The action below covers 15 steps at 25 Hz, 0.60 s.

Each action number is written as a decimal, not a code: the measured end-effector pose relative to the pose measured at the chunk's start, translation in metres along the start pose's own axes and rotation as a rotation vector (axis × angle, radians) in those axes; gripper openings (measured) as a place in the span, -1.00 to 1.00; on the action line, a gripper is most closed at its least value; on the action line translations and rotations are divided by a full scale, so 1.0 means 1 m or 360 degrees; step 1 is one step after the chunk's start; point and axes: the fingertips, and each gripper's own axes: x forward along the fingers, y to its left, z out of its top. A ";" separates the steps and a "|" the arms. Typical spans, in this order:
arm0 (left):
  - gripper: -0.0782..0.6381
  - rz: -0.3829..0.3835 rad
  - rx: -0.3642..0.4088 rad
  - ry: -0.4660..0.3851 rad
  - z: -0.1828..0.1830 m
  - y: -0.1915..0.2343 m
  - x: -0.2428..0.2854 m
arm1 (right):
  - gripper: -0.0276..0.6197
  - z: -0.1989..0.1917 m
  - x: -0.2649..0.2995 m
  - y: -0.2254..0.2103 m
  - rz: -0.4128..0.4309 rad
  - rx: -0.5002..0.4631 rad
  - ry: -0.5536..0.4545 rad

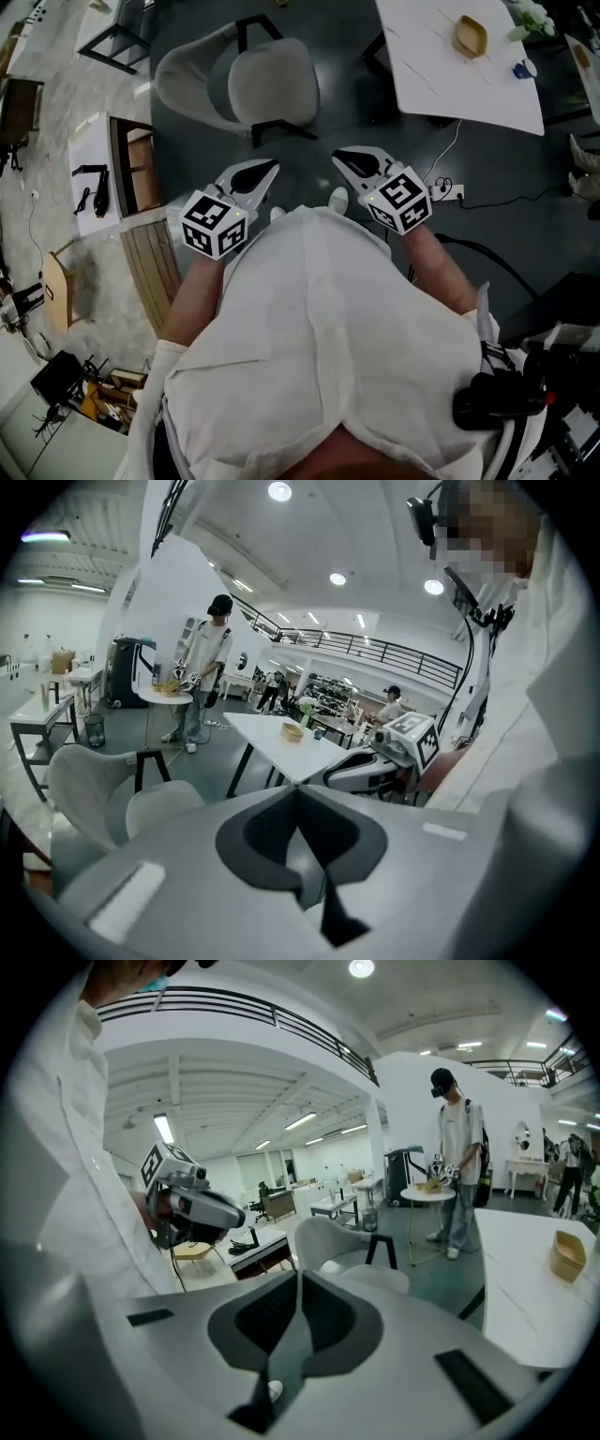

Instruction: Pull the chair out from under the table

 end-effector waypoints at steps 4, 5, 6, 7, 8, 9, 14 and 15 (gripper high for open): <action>-0.76 0.0019 -0.0016 0.0002 -0.007 0.011 -0.013 | -0.85 0.003 0.015 0.013 0.0018 -0.0013 0.0005; -0.76 0.0021 -0.0025 0.0001 -0.009 0.014 -0.015 | -0.86 0.003 0.017 0.015 0.0020 -0.0017 0.0010; -0.76 0.0023 -0.0033 0.0001 -0.011 0.016 -0.016 | -0.86 0.004 0.019 0.016 0.0022 -0.0018 0.0012; -0.76 0.0025 -0.0041 0.0002 -0.013 0.017 -0.017 | -0.86 0.004 0.020 0.018 0.0024 -0.0018 0.0011; -0.76 0.0029 -0.0046 0.0005 -0.015 0.019 -0.018 | -0.86 0.005 0.022 0.019 0.0028 -0.0016 0.0009; -0.76 0.0033 -0.0049 0.0007 -0.015 0.020 -0.019 | -0.86 0.006 0.023 0.019 0.0031 -0.0013 0.0006; -0.76 0.0039 -0.0048 0.0005 -0.014 0.024 -0.019 | -0.86 0.006 0.025 0.020 0.0045 -0.0018 0.0009; -0.76 0.0035 -0.0045 0.0005 -0.014 0.023 -0.017 | -0.86 0.006 0.025 0.020 0.0043 -0.0020 0.0010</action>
